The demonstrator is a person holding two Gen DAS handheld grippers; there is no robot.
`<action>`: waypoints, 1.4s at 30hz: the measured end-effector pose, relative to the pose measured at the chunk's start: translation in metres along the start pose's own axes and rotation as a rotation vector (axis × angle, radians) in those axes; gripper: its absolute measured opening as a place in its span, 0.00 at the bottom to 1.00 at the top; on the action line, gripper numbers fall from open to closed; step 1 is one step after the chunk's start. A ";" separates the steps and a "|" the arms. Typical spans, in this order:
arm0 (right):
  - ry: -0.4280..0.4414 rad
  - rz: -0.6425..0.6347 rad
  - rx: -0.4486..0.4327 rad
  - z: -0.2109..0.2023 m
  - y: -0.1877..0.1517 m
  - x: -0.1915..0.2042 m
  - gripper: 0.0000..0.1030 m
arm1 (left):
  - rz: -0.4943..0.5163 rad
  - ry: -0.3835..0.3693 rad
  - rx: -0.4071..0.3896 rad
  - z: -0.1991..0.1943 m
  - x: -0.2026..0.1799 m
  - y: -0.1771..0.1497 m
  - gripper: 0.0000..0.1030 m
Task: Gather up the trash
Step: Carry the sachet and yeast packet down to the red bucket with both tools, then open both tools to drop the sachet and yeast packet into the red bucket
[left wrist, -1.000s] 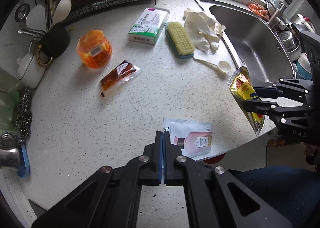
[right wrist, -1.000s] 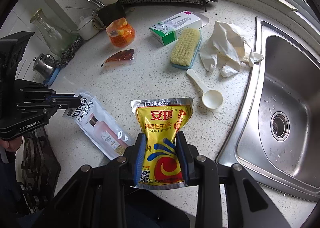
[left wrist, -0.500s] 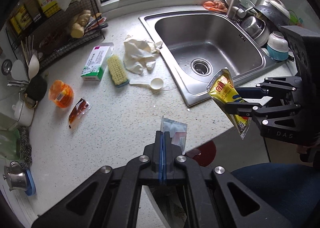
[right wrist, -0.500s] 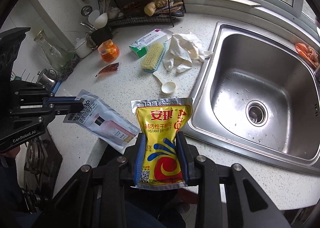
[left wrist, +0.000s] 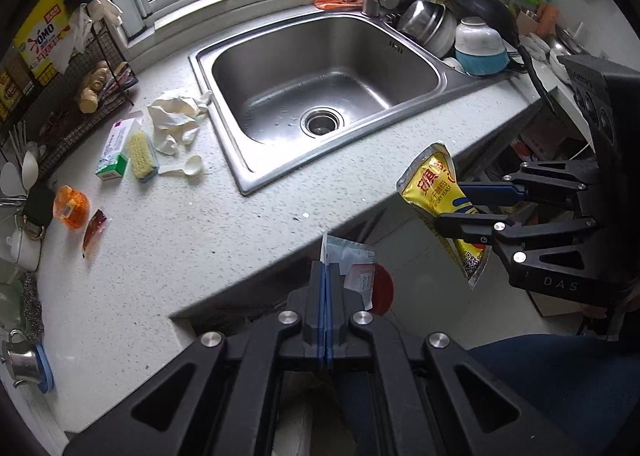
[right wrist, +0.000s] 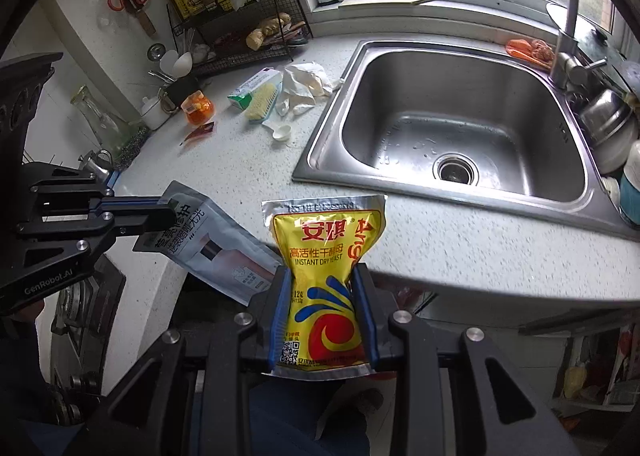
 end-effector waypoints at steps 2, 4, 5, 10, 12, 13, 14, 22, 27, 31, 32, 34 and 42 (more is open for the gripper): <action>-0.007 0.019 0.004 -0.003 -0.014 -0.003 0.28 | 0.000 -0.009 0.026 0.008 -0.012 -0.009 0.00; -0.011 0.048 0.017 -0.003 -0.030 -0.007 0.28 | 0.010 -0.020 0.053 0.019 -0.024 -0.018 0.00; -0.012 0.064 0.027 -0.002 -0.038 -0.010 0.28 | 0.015 -0.034 0.065 0.024 -0.030 -0.023 0.00; -0.031 0.119 0.069 0.012 -0.071 -0.020 0.28 | 0.025 -0.058 0.128 0.059 -0.049 -0.046 0.00; -0.033 0.137 0.090 0.024 -0.082 -0.024 0.28 | 0.009 -0.059 0.158 0.081 -0.051 -0.055 0.00; -0.027 0.150 0.098 0.032 -0.087 -0.026 0.28 | 0.007 -0.057 0.181 0.095 -0.053 -0.061 0.00; -0.029 0.162 0.109 0.038 -0.092 -0.029 0.28 | 0.011 -0.048 0.192 0.108 -0.054 -0.066 0.00; -0.034 0.214 0.178 0.114 -0.132 -0.063 0.28 | -0.014 -0.066 0.267 0.211 -0.072 -0.108 0.00; -0.023 0.229 0.192 0.160 -0.151 -0.089 0.28 | -0.088 -0.059 0.272 0.269 -0.074 -0.125 0.00; -0.032 0.259 0.208 0.195 -0.170 -0.110 0.28 | -0.108 -0.059 0.283 0.314 -0.080 -0.136 0.00; -0.035 0.263 0.212 0.203 -0.174 -0.115 0.28 | -0.108 -0.053 0.284 0.325 -0.083 -0.138 0.00; -0.034 0.277 0.224 0.219 -0.183 -0.124 0.28 | -0.106 -0.056 0.282 0.343 -0.088 -0.142 0.00; -0.040 0.321 0.271 0.262 -0.210 -0.147 0.28 | -0.103 -0.065 0.276 0.390 -0.108 -0.148 0.09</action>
Point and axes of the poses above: each gripper's, at about its wrist camera, not at the fingertips, and z roughly the way its jaws point, x to its left, y to its top, the point moved 8 cm from there along z, roughly the way its jaws point, and after that the axes turned 4 degrees about y, right-handed, at the moved point
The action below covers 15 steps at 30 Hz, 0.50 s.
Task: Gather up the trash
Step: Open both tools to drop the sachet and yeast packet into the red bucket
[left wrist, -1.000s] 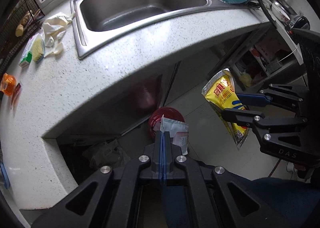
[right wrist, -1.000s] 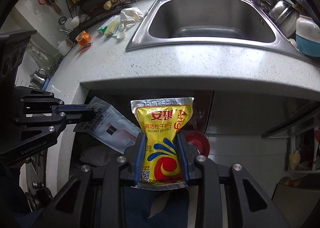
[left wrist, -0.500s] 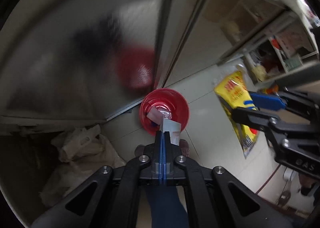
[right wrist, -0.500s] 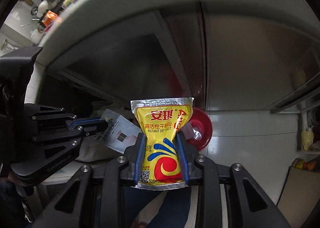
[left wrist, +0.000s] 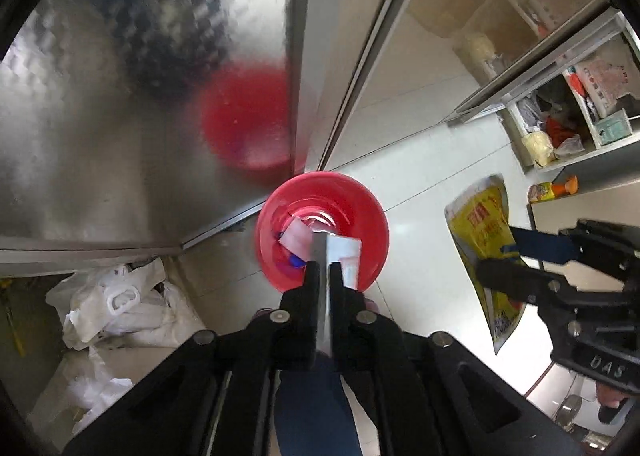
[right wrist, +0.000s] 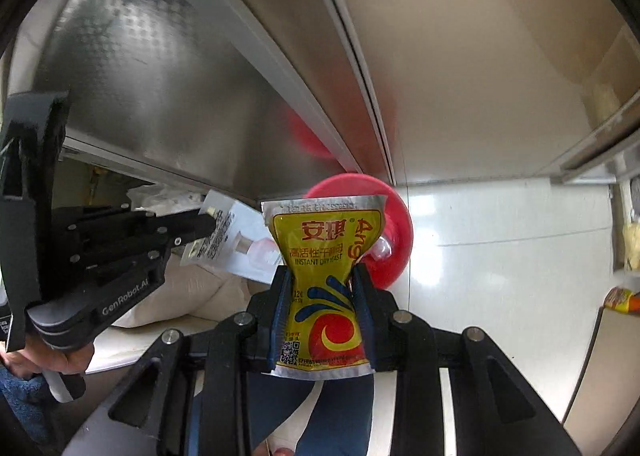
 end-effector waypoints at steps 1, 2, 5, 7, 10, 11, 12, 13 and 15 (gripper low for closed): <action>0.001 0.003 0.005 0.003 -0.001 -0.001 0.28 | 0.002 0.010 0.009 0.001 0.000 0.001 0.14; 0.004 0.007 0.009 0.004 -0.003 -0.006 0.28 | 0.002 0.028 0.016 0.003 0.001 -0.001 0.24; 0.008 0.023 0.020 0.008 -0.007 -0.009 0.28 | 0.000 0.055 0.021 0.005 0.002 -0.004 0.34; 0.012 0.024 0.025 0.009 -0.009 -0.010 0.28 | -0.002 0.065 0.013 0.002 0.007 -0.008 0.47; 0.020 0.009 0.025 0.011 -0.007 -0.007 0.28 | -0.009 0.055 0.006 -0.002 0.014 -0.014 0.57; 0.020 0.002 0.023 0.009 -0.005 -0.009 0.28 | -0.007 0.056 0.007 -0.001 0.016 -0.015 0.58; 0.018 -0.006 0.024 0.007 -0.003 -0.008 0.28 | -0.003 0.055 0.009 -0.001 0.017 -0.017 0.58; 0.019 -0.012 0.025 0.011 -0.005 -0.009 0.28 | -0.003 0.057 0.012 0.000 0.018 -0.018 0.58; 0.027 -0.019 0.028 0.012 -0.005 -0.009 0.29 | -0.027 0.057 0.018 0.000 0.023 -0.021 0.58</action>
Point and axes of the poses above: each gripper's, at about its wrist camera, not at the fingertips, and z roughly the way its jaws point, x to its left, y to its top, the point moved 8 cm from there along z, roughly the way its jaws point, and after that the axes turned 4 degrees about y, right-handed, at the moved point
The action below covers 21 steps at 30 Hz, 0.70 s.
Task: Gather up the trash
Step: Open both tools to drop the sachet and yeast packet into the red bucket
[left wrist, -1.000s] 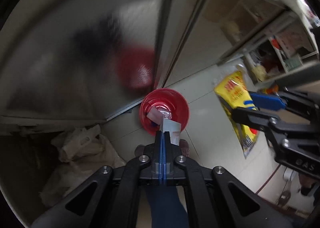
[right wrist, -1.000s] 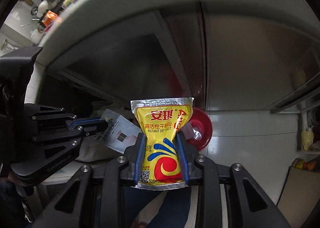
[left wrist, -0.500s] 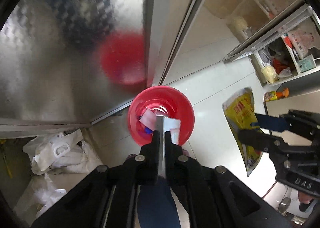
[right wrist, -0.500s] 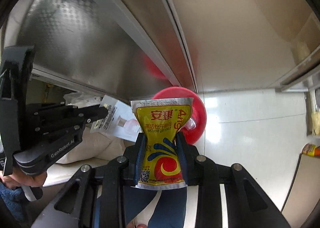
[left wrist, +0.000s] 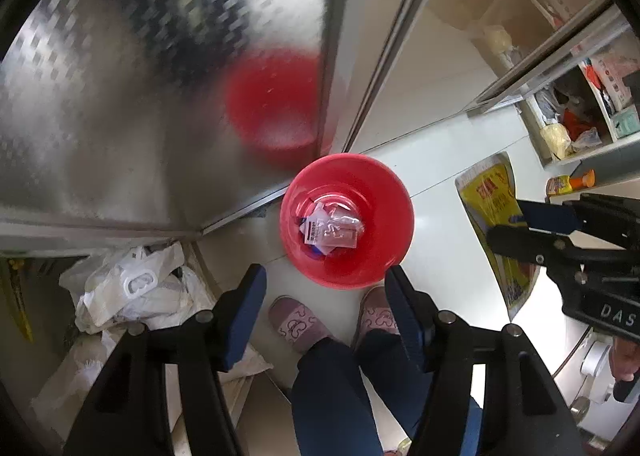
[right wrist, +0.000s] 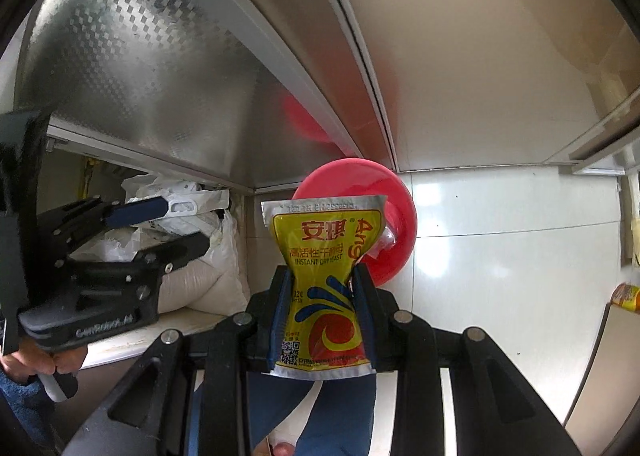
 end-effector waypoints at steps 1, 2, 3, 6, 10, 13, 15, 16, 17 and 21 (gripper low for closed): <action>0.002 -0.005 0.000 0.001 0.000 -0.001 0.29 | -0.021 -0.009 -0.002 0.000 0.003 -0.002 0.58; 0.000 -0.014 0.002 0.004 -0.001 0.000 0.29 | -0.036 -0.025 -0.004 0.000 0.006 -0.003 0.58; -0.007 -0.025 0.004 0.007 0.000 0.001 0.29 | -0.043 -0.037 -0.001 0.001 0.008 -0.005 0.58; -0.030 -0.061 0.004 0.018 0.001 0.009 0.31 | -0.028 -0.030 -0.002 0.002 0.011 -0.008 0.73; -0.040 -0.116 0.013 0.025 0.002 0.015 0.34 | -0.033 0.003 -0.028 0.001 0.018 -0.010 0.84; -0.058 -0.148 0.006 0.027 0.002 0.017 0.37 | -0.059 0.000 -0.021 0.001 0.024 -0.012 0.91; -0.048 -0.161 0.007 0.026 0.001 0.018 0.37 | -0.065 0.009 -0.028 0.000 0.028 -0.013 0.91; -0.044 -0.169 0.007 0.025 0.001 0.018 0.37 | -0.064 0.018 -0.030 -0.001 0.030 -0.014 0.91; -0.042 -0.178 0.010 0.025 0.000 0.019 0.38 | -0.061 0.030 -0.038 -0.002 0.031 -0.013 0.91; -0.033 -0.192 0.004 0.022 -0.003 0.021 0.71 | -0.075 0.007 -0.047 -0.007 0.037 -0.014 0.97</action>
Point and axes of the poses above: each gripper's, at about its wrist camera, not at the fingertips, and z roughly the way its jaws point, x to its left, y to its top, the point moved 8 cm from there along z, roughly the way its jaws point, and after that the axes turned 4 degrees about y, right-handed, at the moved point
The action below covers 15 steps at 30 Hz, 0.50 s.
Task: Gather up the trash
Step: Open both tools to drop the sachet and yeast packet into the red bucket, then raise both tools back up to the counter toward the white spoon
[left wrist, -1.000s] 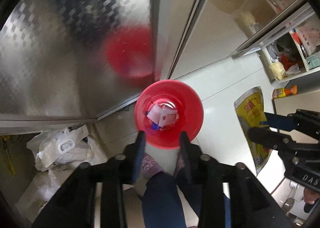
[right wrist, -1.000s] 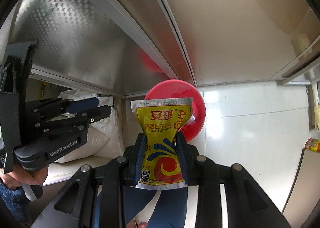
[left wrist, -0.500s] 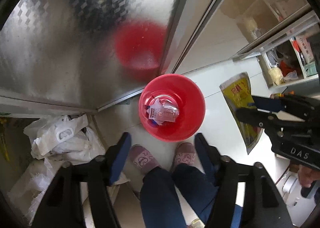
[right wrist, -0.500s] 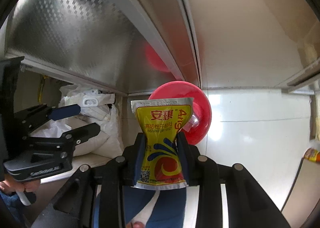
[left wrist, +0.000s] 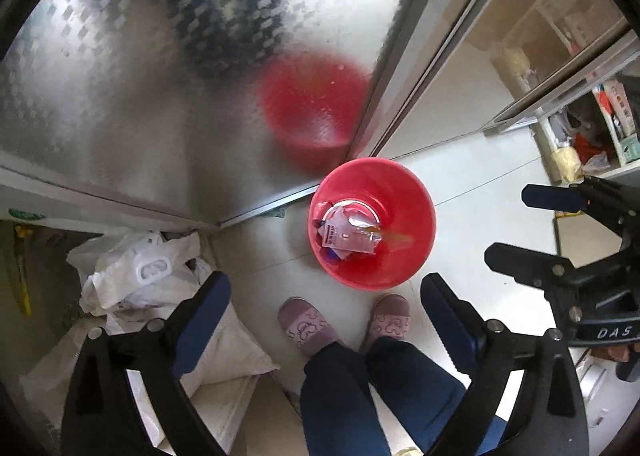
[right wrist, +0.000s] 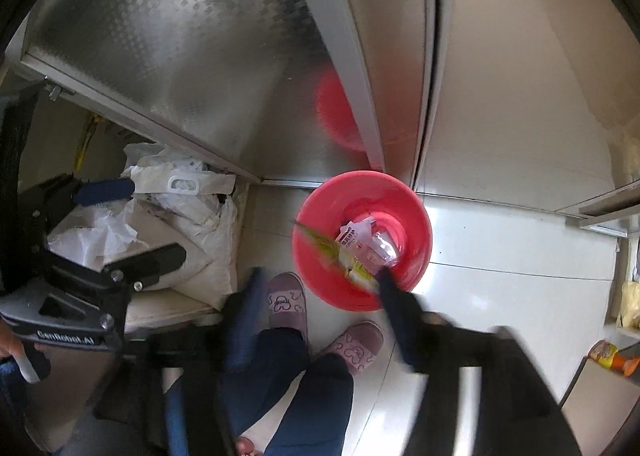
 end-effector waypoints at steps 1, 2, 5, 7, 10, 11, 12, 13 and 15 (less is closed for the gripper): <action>-0.003 -0.002 -0.009 -0.003 0.000 0.002 0.75 | -0.007 -0.008 -0.002 -0.002 0.002 0.000 1.00; -0.012 -0.003 -0.019 -0.006 0.000 0.002 0.77 | -0.014 -0.005 -0.005 -0.005 0.004 0.000 1.00; -0.028 0.009 -0.037 -0.017 -0.001 0.002 0.79 | -0.017 -0.012 -0.014 -0.017 0.005 0.002 1.00; -0.033 0.025 -0.048 -0.029 0.000 0.002 0.79 | -0.021 -0.030 -0.016 -0.030 0.003 0.003 1.00; -0.062 0.037 -0.076 -0.062 0.001 0.008 0.81 | -0.009 -0.035 -0.037 -0.066 -0.002 0.007 1.00; -0.067 0.041 -0.089 -0.074 0.002 0.012 0.87 | -0.007 -0.037 -0.049 -0.083 -0.004 0.009 1.00; -0.077 0.043 -0.100 -0.088 0.003 0.015 0.91 | -0.008 -0.036 -0.058 -0.096 -0.005 0.010 1.00; -0.086 0.047 -0.110 -0.102 0.003 0.018 0.98 | -0.005 -0.031 -0.067 -0.111 -0.006 0.011 1.00; -0.101 0.055 -0.123 -0.129 0.003 0.024 0.99 | 0.007 -0.008 -0.082 -0.138 -0.005 0.012 1.00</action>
Point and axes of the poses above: each gripper's, at about its wrist camera, not at the fingertips, and z roughly the way its jaws point, x to its left, y to its top, the point moved 8 cm from there along z, roughly the way its jaws point, and after that the axes turned 4 degrees about y, right-handed, at the moved point
